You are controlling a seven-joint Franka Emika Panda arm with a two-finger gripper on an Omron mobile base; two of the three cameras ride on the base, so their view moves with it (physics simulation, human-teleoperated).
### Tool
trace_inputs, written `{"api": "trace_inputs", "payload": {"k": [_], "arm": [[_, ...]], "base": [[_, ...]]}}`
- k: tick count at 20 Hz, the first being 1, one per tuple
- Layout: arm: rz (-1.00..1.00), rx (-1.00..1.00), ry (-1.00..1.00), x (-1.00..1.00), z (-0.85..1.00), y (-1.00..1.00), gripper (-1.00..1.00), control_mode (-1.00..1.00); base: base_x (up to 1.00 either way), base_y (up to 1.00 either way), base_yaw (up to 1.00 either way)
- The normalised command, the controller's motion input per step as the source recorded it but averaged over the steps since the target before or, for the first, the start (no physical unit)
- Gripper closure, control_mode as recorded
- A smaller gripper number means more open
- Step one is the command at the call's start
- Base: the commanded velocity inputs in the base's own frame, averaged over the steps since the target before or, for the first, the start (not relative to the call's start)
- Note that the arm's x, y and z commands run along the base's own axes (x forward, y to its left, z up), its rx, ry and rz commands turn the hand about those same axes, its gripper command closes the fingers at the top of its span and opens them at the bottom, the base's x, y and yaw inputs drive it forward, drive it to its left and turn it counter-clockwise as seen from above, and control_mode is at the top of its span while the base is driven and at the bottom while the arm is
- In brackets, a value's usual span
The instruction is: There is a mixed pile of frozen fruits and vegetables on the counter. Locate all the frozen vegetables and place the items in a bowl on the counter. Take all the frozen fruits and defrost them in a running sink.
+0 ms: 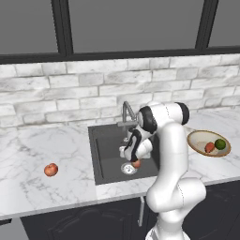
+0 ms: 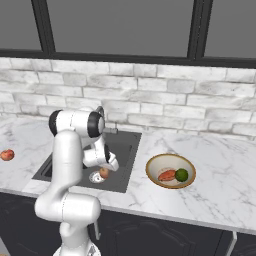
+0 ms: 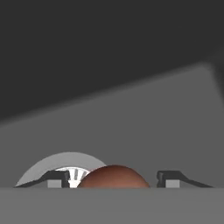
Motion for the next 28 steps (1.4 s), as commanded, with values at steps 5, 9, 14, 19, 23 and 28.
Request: {"api": "trace_inputs", "payload": {"k": [5,9,14,19,23,28], "arm": [[0.0,0.0,0.02,0.07,-0.11,0.0,-1.0,-1.0],[0.0,0.0,0.02,0.05,-0.02,0.0,-1.0,-1.0],[0.0,0.0,0.0,-0.1,0.26,0.0,-1.0,-1.0],[0.02,0.0,-0.03,-0.13,0.33,0.02,-1.0,-1.0],[0.04,0.0,-0.07,-0.23,0.4,0.06,-1.0,-1.0],[0.05,0.0,-0.08,-0.3,0.44,0.07,-1.0,-1.0]], "base": [[0.0,0.0,0.0],[0.0,0.0,0.0],[0.0,0.0,0.0],[0.0,0.0,0.0],[0.0,0.0,0.0],[0.0,0.0,0.0]]}}
